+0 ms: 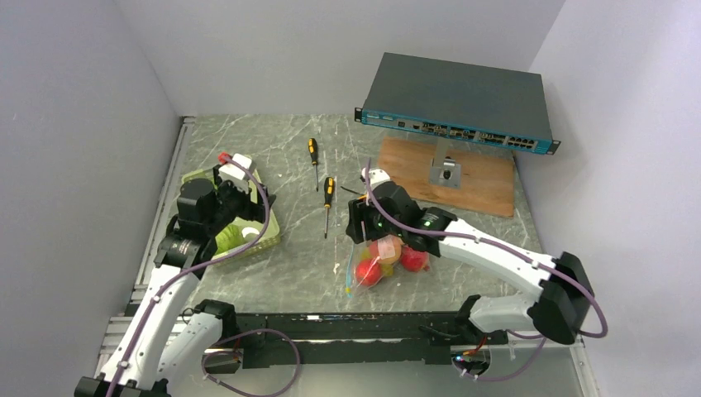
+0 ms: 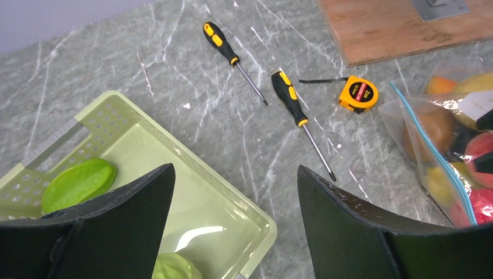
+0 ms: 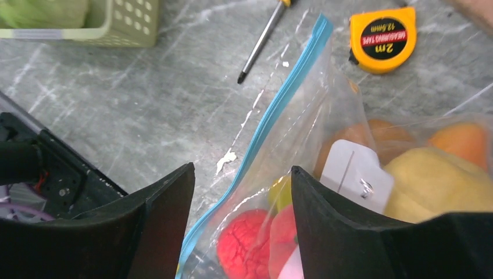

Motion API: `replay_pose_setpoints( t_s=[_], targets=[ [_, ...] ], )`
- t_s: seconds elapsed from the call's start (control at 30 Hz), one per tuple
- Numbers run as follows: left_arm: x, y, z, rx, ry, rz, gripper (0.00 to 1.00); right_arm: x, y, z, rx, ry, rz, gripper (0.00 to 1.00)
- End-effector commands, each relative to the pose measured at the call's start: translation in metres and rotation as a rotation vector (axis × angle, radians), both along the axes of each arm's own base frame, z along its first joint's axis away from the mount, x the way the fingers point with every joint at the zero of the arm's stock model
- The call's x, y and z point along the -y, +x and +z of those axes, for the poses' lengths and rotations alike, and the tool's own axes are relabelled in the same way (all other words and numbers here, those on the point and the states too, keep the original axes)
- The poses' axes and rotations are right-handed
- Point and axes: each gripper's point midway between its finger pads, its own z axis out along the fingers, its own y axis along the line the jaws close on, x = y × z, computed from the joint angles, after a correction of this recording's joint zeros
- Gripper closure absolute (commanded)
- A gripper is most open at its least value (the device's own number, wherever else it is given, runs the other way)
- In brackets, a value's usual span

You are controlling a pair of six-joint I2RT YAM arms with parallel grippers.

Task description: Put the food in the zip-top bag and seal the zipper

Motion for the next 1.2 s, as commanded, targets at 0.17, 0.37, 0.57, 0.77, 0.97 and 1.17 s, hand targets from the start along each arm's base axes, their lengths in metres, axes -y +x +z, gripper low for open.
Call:
replay_pose_setpoints(
  t_s=[0.17, 0.37, 0.57, 0.77, 0.97, 1.17],
  targets=[
    [-0.002, -0.026, 0.053, 0.114, -0.145, 0.046, 0.18, 0.043, -0.005, 0.114, 0.283, 0.096, -0.030, 0.24],
    [-0.014, -0.069, 0.123, 0.220, -0.276, 0.087, 0.15, 0.118, -0.014, 0.197, 0.508, 0.119, -0.218, 0.00],
    [-0.025, -0.109, 0.179, 0.368, -0.356, 0.097, 0.06, 0.177, -0.035, 0.263, 0.684, 0.204, -0.340, 0.00],
    [-0.032, -0.135, 0.206, 0.442, -0.401, 0.093, 0.00, 0.208, -0.042, 0.285, 0.700, 0.242, -0.460, 0.00],
    [-0.029, -0.141, 0.213, 0.450, -0.434, 0.075, 0.00, 0.215, -0.044, 0.284, 0.673, 0.251, -0.501, 0.00],
    [-0.031, -0.143, 0.217, 0.460, -0.445, 0.082, 0.00, 0.222, -0.043, 0.292, 0.687, 0.262, -0.538, 0.00]
  ],
)
